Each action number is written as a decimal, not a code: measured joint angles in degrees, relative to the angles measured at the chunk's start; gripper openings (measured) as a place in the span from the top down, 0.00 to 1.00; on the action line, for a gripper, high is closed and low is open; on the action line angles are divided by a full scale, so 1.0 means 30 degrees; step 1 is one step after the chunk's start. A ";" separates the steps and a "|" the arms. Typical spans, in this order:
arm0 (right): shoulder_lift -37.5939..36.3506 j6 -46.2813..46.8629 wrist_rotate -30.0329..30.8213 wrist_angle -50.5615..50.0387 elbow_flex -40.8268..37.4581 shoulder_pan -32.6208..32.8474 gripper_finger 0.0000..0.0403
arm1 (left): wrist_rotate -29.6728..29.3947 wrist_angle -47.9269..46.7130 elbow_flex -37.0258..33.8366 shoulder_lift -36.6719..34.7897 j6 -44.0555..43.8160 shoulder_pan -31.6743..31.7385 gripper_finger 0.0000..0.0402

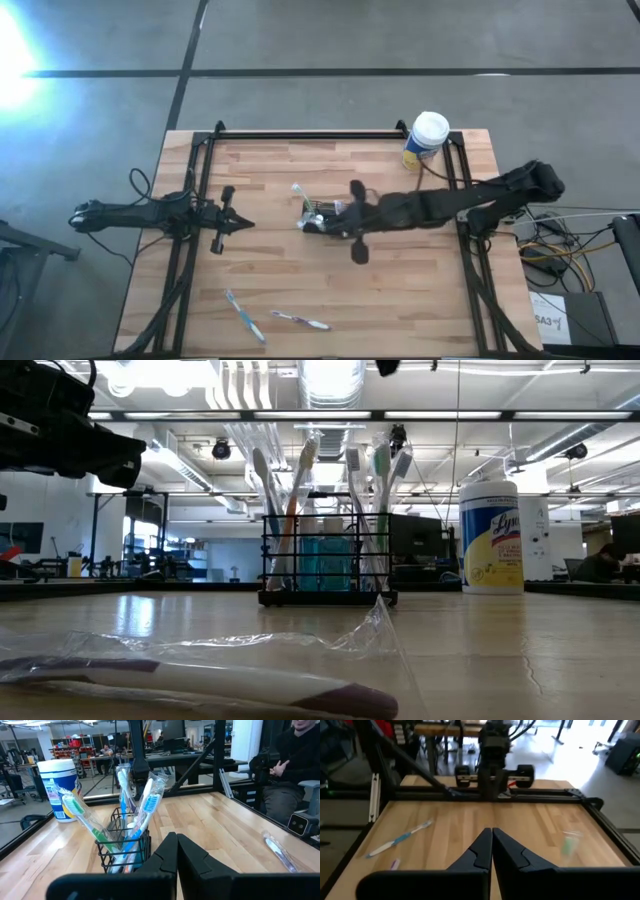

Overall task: Pick & Place toothbrushing station
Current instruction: Put the violet toothbrush into the black mesh organizer

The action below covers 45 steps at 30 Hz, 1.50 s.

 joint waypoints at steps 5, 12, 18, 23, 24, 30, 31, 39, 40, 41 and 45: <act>0.2715 0.0000 0.0013 -0.2204 0.3355 0.0820 0.98 | 0.0000 -0.0004 0.0000 0.0000 -0.0347 0.0000 0.98; 0.5892 0.0857 0.0037 -0.3858 0.6895 0.2207 0.98 | 0.0007 -0.0005 0.0000 -0.0007 -0.1376 0.0000 0.98; 0.7996 0.1990 0.0094 -0.4980 0.9210 0.3511 0.98 | 0.0007 -0.0005 0.0000 -0.0007 -0.1612 0.0000 0.97; 0.9927 0.3422 0.1685 -0.5882 1.1183 0.4228 0.98 | 0.0000 0.0003 0.0000 -0.0007 -0.1982 -0.0007 0.96; 1.0394 0.3774 0.1826 -0.6215 1.1707 0.4283 0.98 | 0.0000 -0.0005 0.0000 -0.0007 -0.1974 0.0000 0.96; 1.3301 0.6298 0.1806 -0.9771 1.5612 0.4485 0.98 | -0.0006 0.0024 0.0000 0.0009 -0.1966 0.0000 0.97; 1.3900 0.6388 0.1820 -1.0454 1.6470 0.4471 0.98 | 0.0000 0.0032 0.0000 0.0030 -0.1967 0.0000 0.96; 1.8195 0.6603 0.1724 -1.4733 2.3164 0.4465 0.85 | -0.0168 0.0034 0.0000 0.0127 -0.1880 0.0000 0.96; 1.8319 0.6617 0.1712 -1.4658 2.3135 0.4465 0.82 | -0.0197 0.0049 0.0000 0.0136 -0.1880 0.0000 0.96; 1.8283 0.6687 0.1405 -1.4161 2.2838 0.4465 0.79 | -0.0251 0.0061 0.0000 0.0161 -0.1879 0.0000 0.96; 1.8233 0.7988 0.0688 -1.4820 2.2595 0.4450 0.66 | -0.0521 0.0163 0.0000 0.0262 -0.1872 0.0007 0.96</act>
